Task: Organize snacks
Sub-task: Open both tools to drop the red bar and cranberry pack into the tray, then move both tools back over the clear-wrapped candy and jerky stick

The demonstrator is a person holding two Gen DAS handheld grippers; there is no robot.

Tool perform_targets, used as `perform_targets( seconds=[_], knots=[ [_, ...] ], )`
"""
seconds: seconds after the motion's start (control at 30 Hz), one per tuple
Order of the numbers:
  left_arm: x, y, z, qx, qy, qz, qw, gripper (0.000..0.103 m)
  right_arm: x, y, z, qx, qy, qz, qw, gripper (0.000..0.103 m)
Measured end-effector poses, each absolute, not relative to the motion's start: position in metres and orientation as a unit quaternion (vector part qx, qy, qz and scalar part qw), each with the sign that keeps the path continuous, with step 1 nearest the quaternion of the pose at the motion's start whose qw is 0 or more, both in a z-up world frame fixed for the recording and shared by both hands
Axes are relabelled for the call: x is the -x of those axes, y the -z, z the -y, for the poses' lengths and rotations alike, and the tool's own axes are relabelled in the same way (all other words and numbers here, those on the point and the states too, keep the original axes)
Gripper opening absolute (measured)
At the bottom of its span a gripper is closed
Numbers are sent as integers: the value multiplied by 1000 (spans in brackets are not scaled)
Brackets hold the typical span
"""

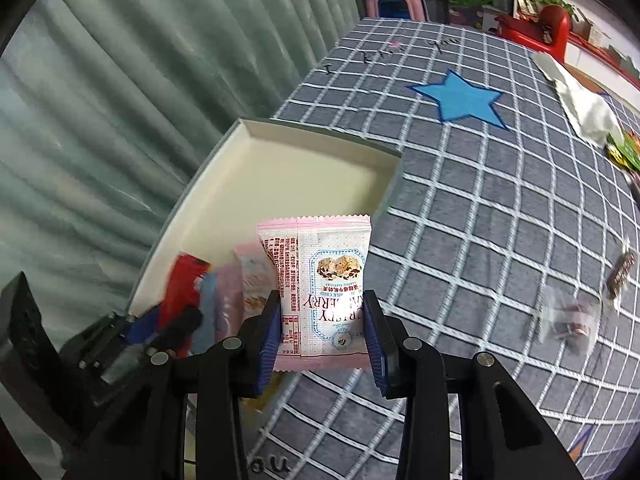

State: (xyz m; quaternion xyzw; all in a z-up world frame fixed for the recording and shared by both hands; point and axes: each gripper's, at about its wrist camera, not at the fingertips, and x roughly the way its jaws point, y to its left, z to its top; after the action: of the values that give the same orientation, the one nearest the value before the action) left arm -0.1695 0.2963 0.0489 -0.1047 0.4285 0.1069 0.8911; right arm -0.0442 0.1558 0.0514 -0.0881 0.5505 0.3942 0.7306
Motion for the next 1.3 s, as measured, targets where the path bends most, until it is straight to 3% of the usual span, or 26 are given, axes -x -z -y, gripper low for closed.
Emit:
perform_targets(
  seconds=[0.2,0.23,0.27,0.33,0.37,0.4,0.63,0.87,1.1,1.3],
  knots=[
    [165,-31,-294,103,-119,-456,876,26,47,-50,-178,102,-402,-544,730,43],
    [164,-30,-294,103,-120,-459,874,36,47,-48,-180,108,-398,-545,730,45],
    [164,-28,-293,104,-119,-462,873,54,47,-44,-180,112,-393,-548,730,47],
    [164,-28,-293,107,-124,-461,872,77,44,-39,-177,113,-390,-555,726,74],
    [165,-29,-292,107,-126,-456,874,78,43,-37,-174,109,-389,-556,727,94],
    [165,-31,-290,105,-126,-453,876,78,42,-37,-168,105,-385,-551,733,98],
    [163,-46,-264,85,-109,-437,889,80,20,-27,-114,77,-336,-567,748,98],
    [152,-54,-190,50,-37,-434,899,83,-7,-9,-37,42,-258,-585,768,98],
    [124,-12,-116,20,-7,-472,881,84,-34,2,56,-5,-177,-598,781,98],
    [118,2,-101,3,-16,-473,881,85,-47,11,119,-41,-124,-605,785,98]
  ],
)
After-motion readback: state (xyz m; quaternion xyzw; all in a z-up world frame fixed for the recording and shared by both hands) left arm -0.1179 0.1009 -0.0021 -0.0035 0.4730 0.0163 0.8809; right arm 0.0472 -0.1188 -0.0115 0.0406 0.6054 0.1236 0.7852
